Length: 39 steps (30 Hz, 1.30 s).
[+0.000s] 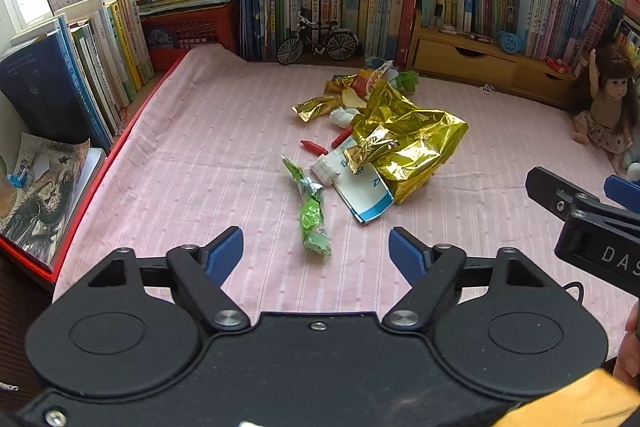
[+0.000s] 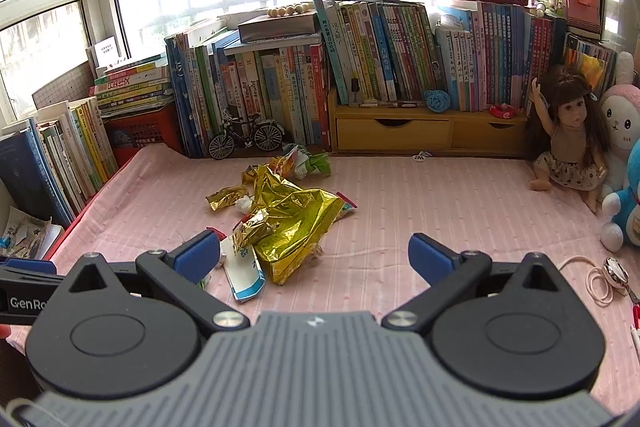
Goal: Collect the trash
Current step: 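Grasp the green plastic wrapper with the left tool while the right tool grasps the gold foil bag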
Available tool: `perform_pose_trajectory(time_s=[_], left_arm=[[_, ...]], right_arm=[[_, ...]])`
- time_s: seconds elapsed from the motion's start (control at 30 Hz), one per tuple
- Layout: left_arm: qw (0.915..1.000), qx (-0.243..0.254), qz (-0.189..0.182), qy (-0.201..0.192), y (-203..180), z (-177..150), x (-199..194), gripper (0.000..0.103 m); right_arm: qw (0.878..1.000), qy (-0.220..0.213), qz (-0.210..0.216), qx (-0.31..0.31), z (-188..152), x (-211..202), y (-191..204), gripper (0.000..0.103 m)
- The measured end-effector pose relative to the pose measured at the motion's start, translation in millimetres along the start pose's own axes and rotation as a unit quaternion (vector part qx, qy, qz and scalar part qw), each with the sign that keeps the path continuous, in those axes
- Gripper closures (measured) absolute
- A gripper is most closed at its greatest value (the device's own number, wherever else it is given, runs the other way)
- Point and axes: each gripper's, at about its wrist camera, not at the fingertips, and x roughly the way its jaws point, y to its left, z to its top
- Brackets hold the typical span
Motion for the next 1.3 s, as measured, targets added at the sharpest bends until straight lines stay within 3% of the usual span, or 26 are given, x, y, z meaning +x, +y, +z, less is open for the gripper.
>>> perform_pose_trajectory(time_s=[0.17,0.4,0.5,0.77,0.93,1.2,1.3], left_arm=[[0.9998,-0.005,-0.005,0.02,2.5,-2.4,9.2,0.033],[0.9989,-0.019,-0.009,0.041,6.2,-0.7,20.2,0.049],[0.9981,-0.032,-0.015,0.05,11.3,1.0,28.9,0.052],[0.9955,-0.063,0.01,0.069,21.3,-1.2,70.4,0.053],[0.9913,-0.089,0.018,0.095,24.5,-5.5,110.9,0.059],[0.9865,-0.15,0.004,0.066,28.8,6.9,173.7,0.057],[0.9879,-0.147,0.011,0.046,26.0,14.1,195.3,0.056]], right_arm=[[1.0,0.009,0.002,-0.006,0.7,4.8,0.0,0.003],[1.0,0.023,0.001,-0.005,4.3,18.7,-3.1,0.01],[0.999,0.031,0.008,-0.008,6.1,30.5,-6.0,0.013],[0.997,0.059,0.026,-0.036,8.6,85.9,-6.5,0.017],[0.995,0.091,0.033,-0.015,13.4,135.7,-15.4,0.019],[0.99,0.132,0.039,0.036,14.0,214.6,-32.9,0.021],[0.986,0.15,0.041,0.053,11.1,238.1,-33.7,0.029]])
